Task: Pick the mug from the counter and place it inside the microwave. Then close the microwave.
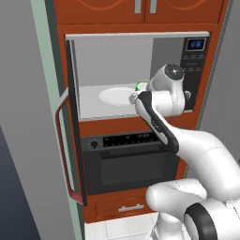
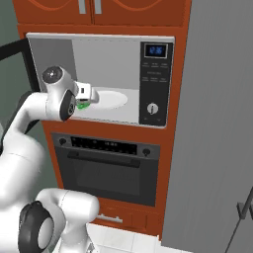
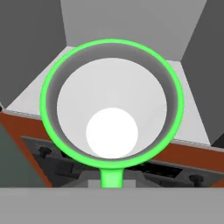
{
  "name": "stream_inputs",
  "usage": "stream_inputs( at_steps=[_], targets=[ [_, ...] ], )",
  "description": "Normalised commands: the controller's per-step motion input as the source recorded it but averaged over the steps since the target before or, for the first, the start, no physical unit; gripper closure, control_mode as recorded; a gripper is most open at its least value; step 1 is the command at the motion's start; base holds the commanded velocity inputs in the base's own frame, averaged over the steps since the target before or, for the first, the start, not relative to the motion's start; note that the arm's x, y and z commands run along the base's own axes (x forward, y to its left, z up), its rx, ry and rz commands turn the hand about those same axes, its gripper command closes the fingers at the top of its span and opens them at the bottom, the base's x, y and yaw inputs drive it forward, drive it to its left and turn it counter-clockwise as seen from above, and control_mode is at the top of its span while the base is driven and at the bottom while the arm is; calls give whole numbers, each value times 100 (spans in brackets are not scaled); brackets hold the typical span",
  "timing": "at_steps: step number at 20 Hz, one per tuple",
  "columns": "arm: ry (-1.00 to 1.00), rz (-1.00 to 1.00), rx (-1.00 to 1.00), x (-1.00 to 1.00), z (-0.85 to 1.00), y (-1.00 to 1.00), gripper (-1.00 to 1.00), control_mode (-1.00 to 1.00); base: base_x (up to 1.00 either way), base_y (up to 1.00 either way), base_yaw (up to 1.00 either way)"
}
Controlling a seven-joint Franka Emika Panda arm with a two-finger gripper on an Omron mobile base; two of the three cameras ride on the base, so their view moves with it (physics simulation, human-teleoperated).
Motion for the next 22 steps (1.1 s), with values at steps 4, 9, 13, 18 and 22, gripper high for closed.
stream_inputs(
  at_steps=[4, 9, 13, 18, 22],
  targets=[
    [17, 0, 0, 68, 0, 0, 100, -100, 0, 0, 0],
    [18, 0, 0, 56, 0, 0, 100, -100, 0, 0, 0],
    [4, 0, 0, 15, -14, 0, 100, -100, 0, 0, 0],
    [0, 0, 0, 5, -31, 0, 100, -100, 0, 0, 0],
    [0, 0, 0, 9, -52, 0, 100, -100, 0, 0, 0]
  ],
)
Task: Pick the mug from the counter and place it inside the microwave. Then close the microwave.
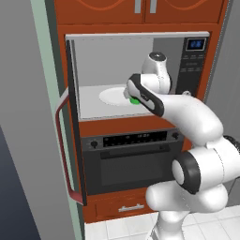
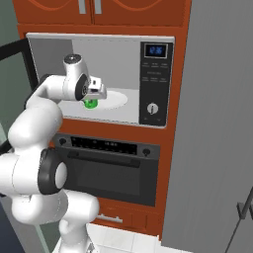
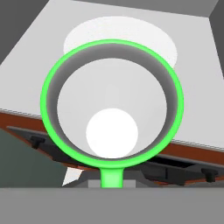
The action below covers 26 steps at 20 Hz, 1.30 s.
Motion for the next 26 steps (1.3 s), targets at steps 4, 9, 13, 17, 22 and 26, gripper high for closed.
stream_inputs(
  at_steps=[4, 9, 13, 17, 22, 26],
  targets=[
    [1, 0, 0, 18, -31, 1, 100, -100, 0, 0, 0],
    [11, 0, 0, 32, -2, 4, 100, -100, 0, 0, 0],
    [16, 0, 0, 59, 2, 2, 100, -100, 0, 0, 0],
    [10, 0, 0, 64, 0, 1, 100, -100, 0, 0, 0],
    [0, 0, 0, 41, 0, 1, 100, -100, 0, 0, 0],
    [0, 0, 0, 35, 0, 4, 100, -100, 0, 0, 0]
  ],
)
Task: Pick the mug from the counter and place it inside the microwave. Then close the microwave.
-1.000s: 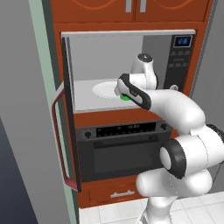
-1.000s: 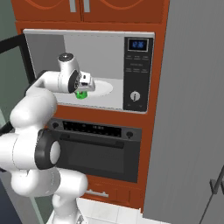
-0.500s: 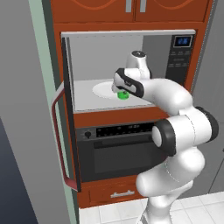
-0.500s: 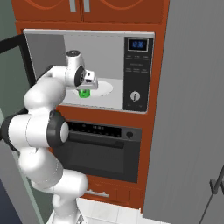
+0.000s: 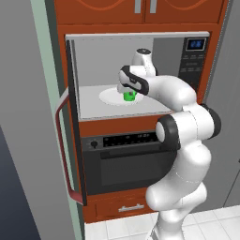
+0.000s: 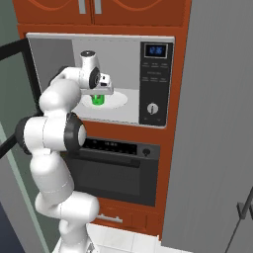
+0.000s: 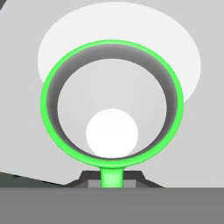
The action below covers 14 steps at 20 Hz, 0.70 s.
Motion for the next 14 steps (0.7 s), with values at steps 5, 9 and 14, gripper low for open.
stream_inputs(
  at_steps=[5, 9, 14],
  targets=[
    [-3, 0, 0, 42, -3, 5, 100, -100, 0, 0, 0],
    [-1, 0, 0, 29, -19, 8, 100, -100, 0, 0, 0],
    [0, 0, 0, 35, -30, 7, 100, -100, 0, 0, 0]
  ],
)
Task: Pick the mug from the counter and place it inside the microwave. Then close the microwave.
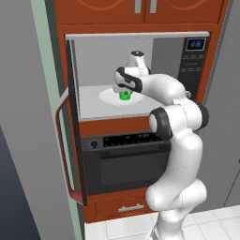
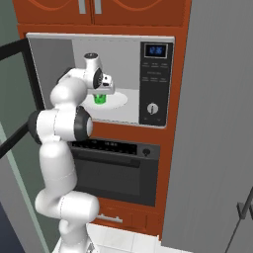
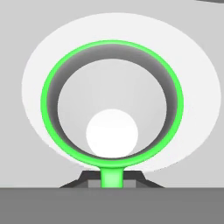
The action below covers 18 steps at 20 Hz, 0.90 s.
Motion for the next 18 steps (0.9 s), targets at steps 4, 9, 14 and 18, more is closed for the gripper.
stream_inputs(
  at_steps=[4, 9, 14, 18],
  targets=[
    [0, 0, 0, 33, -16, 6, 100, -100, 0, 0, 0],
    [0, 0, 0, 19, -25, 2, 100, -100, 0, 0, 0],
    [0, 0, 0, 3, -26, 3, 100, -100, 0, 0, 0],
    [0, 0, 0, 0, -23, 3, 100, -100, 0, 0, 0]
  ],
)
